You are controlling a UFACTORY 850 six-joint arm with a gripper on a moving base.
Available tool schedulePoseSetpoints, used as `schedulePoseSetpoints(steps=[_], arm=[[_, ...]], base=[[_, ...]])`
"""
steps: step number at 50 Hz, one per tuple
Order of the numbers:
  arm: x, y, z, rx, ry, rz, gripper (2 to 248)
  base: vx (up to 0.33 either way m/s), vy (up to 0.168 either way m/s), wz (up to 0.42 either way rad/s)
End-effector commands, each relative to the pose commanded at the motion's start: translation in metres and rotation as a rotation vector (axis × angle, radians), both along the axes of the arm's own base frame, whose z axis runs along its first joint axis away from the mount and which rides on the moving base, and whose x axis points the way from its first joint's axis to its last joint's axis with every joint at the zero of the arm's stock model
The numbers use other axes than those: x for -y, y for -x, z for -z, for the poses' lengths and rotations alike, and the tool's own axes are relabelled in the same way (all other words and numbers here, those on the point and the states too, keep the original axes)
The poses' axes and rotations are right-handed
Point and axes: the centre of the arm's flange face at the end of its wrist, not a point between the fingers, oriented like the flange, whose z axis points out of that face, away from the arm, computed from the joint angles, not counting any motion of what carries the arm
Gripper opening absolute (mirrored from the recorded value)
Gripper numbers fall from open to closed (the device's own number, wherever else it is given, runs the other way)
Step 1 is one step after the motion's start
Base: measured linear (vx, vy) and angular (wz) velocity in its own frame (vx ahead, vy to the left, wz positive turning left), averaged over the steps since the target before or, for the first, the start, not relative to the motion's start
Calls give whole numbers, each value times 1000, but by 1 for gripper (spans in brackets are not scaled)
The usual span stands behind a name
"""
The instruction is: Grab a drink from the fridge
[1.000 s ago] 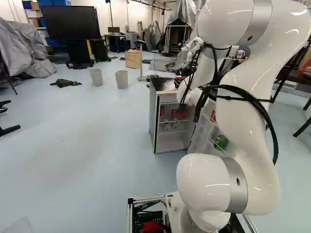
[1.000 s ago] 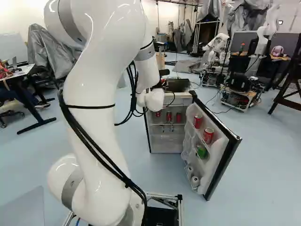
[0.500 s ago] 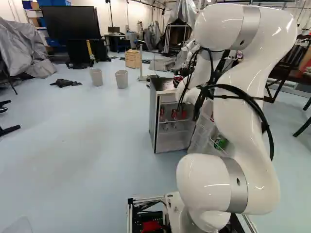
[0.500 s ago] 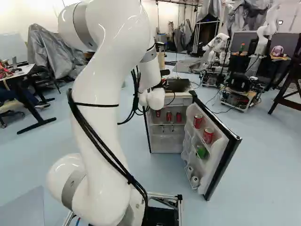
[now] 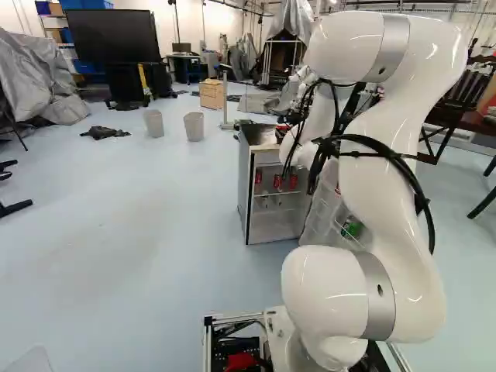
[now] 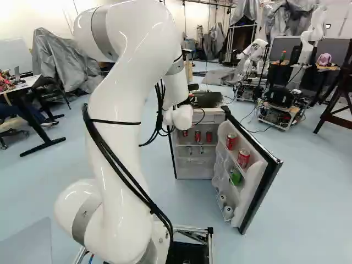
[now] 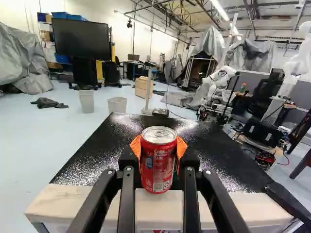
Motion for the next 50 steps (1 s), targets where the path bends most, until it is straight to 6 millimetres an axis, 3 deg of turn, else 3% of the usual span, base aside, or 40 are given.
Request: schedulePoseSetpoints(steps=[15, 16, 20, 21, 26, 27, 31, 32, 36, 37, 50], arm=[[0, 0, 1, -1, 0, 0, 92], [0, 0, 1, -1, 0, 0, 114], [0, 0, 1, -1, 0, 0, 114], [0, 0, 1, -1, 0, 0, 146], [0, 0, 1, -1, 0, 0, 146], [0, 0, 1, -1, 0, 0, 180], [0, 1, 1, -2, -1, 0, 180], [0, 1, 1, -2, -1, 0, 216], [0, 5, 0, -5, -1, 2, 216], [-1, 7, 0, -6, -2, 2, 246], [-2, 32, -10, -12, -3, 12, 247]], base=[[0, 0, 0], [0, 0, 0], [0, 0, 0], [0, 0, 0], [0, 0, 0], [0, 0, 0], [0, 0, 0], [0, 0, 0], [0, 0, 0], [0, 0, 0], [0, 0, 0]])
